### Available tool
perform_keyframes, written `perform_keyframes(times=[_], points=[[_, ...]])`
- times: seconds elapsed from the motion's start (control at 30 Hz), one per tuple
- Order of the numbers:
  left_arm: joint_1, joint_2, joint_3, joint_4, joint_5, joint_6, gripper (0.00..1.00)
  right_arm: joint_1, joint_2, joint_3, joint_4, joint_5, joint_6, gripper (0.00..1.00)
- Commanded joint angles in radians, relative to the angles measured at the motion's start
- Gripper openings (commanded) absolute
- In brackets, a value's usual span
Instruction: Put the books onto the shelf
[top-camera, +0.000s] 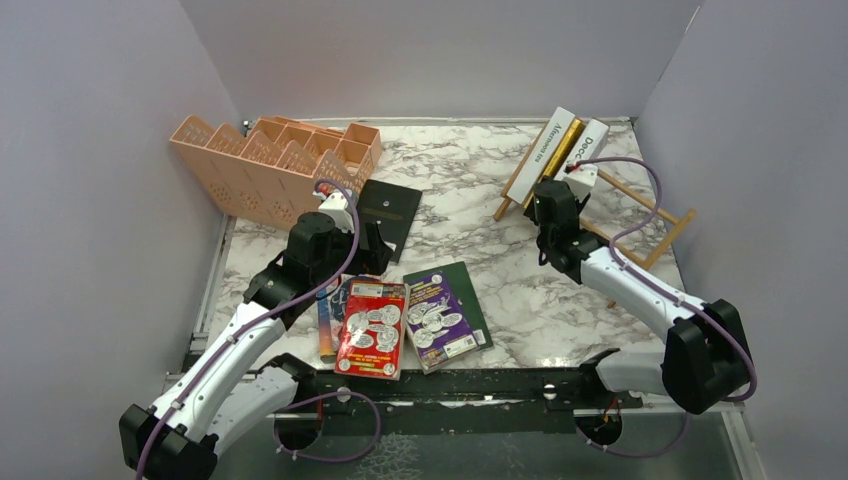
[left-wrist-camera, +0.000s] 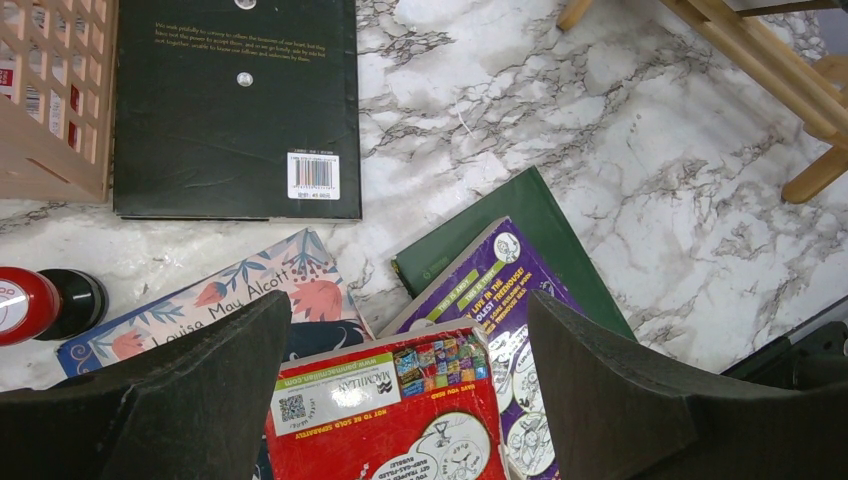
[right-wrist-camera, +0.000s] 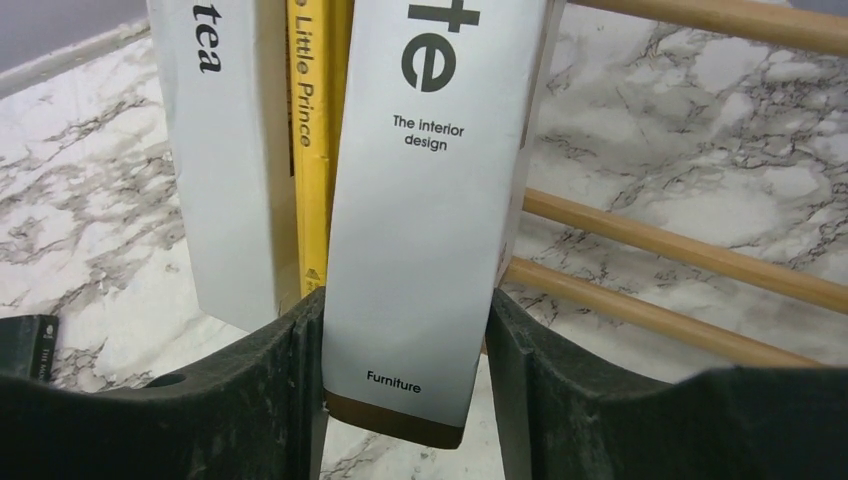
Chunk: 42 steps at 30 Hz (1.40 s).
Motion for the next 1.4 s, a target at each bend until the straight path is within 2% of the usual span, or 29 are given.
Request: perform_keyframes(times=[0.0,0.2,0.43,0.5,0.63,0.7,0.8,0.97,1.13,1.23,1.37], points=[[0.0,-0.002,0.007,0.003,-0.012,0.011,0.88,-0.001,-0.014,-0.024,0.128,0.006,-0.083,0.54],[0.0,-0.004,0.004,0.003,-0.012,0.011,0.88,-0.001,0.003,-0.077,0.21,-0.005,-0.143,0.45],[0.0,0.007,0.007,0.005,-0.01,0.01,0.88,-0.001,-0.003,-0.182,0.317,-0.059,-0.161,0.44],[0.0,0.013,0.008,0.004,-0.007,0.01,0.88,0.0,-0.003,-0.188,0.313,-0.064,-0.154,0.49],[0.0,0.017,0.008,0.005,-0.006,0.01,0.88,-0.001,-0.03,-0.151,0.242,-0.089,-0.131,0.67],[0.0,0.02,0.008,0.005,-0.005,0.008,0.88,0.0,-0.055,-0.103,0.174,-0.149,-0.121,0.76],[0.0,0.023,0.01,0.005,0.007,0.01,0.88,-0.003,-0.071,-0.005,0.043,-0.181,-0.086,0.83],[0.0,0.027,0.008,0.005,0.014,0.009,0.88,-0.004,-0.068,0.135,-0.194,-0.112,-0.015,0.88],[0.0,0.031,0.008,0.006,0.014,0.007,0.88,-0.004,-0.104,0.175,-0.265,-0.129,-0.018,0.88],[0.0,0.039,0.012,0.008,0.022,0.006,0.88,-0.004,-0.142,0.192,-0.267,-0.214,-0.055,0.88],[0.0,0.047,0.02,0.014,0.082,0.02,0.88,-0.003,-0.18,0.256,-0.285,-0.532,-0.171,0.88]])
